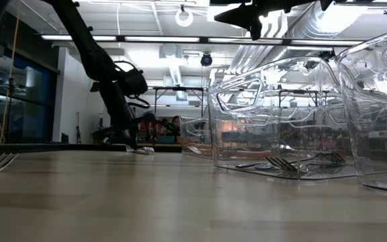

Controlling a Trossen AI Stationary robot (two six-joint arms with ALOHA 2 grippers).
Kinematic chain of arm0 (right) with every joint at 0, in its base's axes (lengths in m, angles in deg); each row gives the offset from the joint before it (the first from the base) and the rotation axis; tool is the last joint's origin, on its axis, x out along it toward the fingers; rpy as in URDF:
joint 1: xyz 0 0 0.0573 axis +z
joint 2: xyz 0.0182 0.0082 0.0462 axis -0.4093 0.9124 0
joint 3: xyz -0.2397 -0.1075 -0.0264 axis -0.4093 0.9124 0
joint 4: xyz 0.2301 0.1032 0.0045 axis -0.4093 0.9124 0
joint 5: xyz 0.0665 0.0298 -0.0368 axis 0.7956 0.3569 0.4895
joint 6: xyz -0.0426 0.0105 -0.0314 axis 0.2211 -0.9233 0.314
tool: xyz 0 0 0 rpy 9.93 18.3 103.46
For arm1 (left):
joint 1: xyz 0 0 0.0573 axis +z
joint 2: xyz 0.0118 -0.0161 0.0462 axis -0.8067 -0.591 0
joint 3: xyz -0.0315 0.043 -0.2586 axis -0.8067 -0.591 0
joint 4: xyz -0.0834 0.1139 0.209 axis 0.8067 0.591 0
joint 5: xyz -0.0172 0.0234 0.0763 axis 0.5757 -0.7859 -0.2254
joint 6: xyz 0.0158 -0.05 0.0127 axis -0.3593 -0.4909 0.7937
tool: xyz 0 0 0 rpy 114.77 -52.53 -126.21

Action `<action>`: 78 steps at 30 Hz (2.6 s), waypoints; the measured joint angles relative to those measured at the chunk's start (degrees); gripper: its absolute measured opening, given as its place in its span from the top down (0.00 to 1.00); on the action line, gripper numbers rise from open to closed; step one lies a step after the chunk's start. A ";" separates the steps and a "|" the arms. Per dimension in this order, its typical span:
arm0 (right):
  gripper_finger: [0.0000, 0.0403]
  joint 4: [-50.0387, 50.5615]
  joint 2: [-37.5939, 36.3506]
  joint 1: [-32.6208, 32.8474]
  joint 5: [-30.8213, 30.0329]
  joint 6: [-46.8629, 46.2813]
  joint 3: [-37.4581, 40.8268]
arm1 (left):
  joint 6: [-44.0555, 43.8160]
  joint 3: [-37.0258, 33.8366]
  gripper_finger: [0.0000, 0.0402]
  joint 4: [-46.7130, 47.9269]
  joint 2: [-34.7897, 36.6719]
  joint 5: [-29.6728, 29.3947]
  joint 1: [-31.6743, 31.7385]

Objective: Sort silverware by color (type)
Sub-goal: Move the top white fork to the bottom, then put the white fork into the bottom transparent bin

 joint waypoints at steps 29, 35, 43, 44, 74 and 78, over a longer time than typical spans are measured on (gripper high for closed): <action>0.55 0.00 0.00 0.00 -1.68 0.21 0.00 | 15.15 -6.05 1.00 23.25 13.04 2.42 -1.91; 0.55 0.00 0.00 0.01 -1.69 0.21 0.00 | 8.78 -10.81 1.00 21.33 22.01 0.23 -2.39; 0.55 0.00 0.00 0.00 -1.73 0.08 0.00 | 5.27 -11.23 1.00 19.73 31.92 -7.88 -5.88; 0.55 0.00 0.00 0.00 -1.72 0.15 0.00 | 5.20 -11.23 1.00 19.64 32.58 -8.66 -6.36; 0.55 0.02 0.00 0.00 -1.75 0.45 0.00 | 0.08 -11.23 0.62 16.92 32.10 -18.29 -9.36; 0.55 0.01 0.00 0.00 -1.75 0.45 0.00 | -0.22 -11.21 0.60 16.53 32.11 -17.88 -9.36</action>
